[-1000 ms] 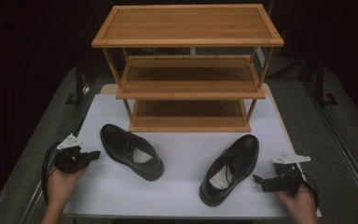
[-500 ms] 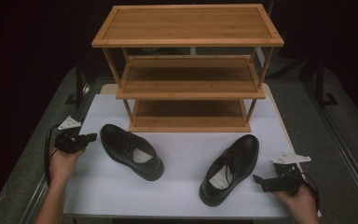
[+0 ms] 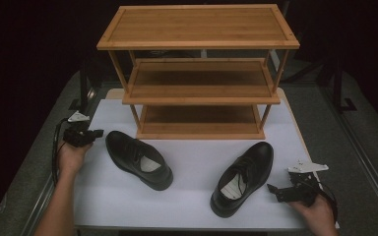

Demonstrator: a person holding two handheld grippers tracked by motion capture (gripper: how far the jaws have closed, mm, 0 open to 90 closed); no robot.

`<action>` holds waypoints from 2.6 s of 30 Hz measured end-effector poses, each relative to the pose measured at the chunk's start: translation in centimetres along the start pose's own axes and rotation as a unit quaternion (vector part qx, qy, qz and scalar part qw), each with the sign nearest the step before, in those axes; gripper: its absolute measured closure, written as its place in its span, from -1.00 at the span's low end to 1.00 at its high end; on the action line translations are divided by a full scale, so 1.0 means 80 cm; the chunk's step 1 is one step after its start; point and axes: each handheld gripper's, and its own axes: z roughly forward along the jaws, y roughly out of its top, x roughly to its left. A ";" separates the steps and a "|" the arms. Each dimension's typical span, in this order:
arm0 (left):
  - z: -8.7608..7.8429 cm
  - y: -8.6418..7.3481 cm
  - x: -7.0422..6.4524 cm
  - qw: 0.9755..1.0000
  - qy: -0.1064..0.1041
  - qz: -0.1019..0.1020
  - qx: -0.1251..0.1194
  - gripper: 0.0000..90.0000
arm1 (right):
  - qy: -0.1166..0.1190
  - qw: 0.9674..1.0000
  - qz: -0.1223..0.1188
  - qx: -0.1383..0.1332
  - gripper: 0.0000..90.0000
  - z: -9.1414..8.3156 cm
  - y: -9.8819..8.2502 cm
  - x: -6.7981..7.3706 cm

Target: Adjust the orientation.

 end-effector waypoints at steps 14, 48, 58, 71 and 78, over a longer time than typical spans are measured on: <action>0.023 -0.006 -0.003 1.000 -0.012 -0.009 0.014 1.00 | 0.000 1.000 0.000 -0.001 -0.94 0.000 0.000 0.000; 0.031 0.008 -0.115 0.994 -0.074 0.079 0.015 1.00 | 0.000 1.000 0.000 -0.001 -0.94 0.000 0.000 0.000; -0.022 -0.022 -0.129 0.992 -0.114 0.059 0.002 1.00 | 0.000 1.000 -0.001 -0.001 -0.94 0.000 0.000 0.000; -0.054 -0.076 -0.189 0.982 -0.171 0.080 0.025 1.00 | 0.000 1.000 0.000 0.000 -0.94 0.000 0.000 0.000; -0.041 -0.077 -0.200 0.979 -0.174 0.100 0.047 1.00 | 0.000 1.000 0.000 0.000 -0.94 0.000 0.000 0.000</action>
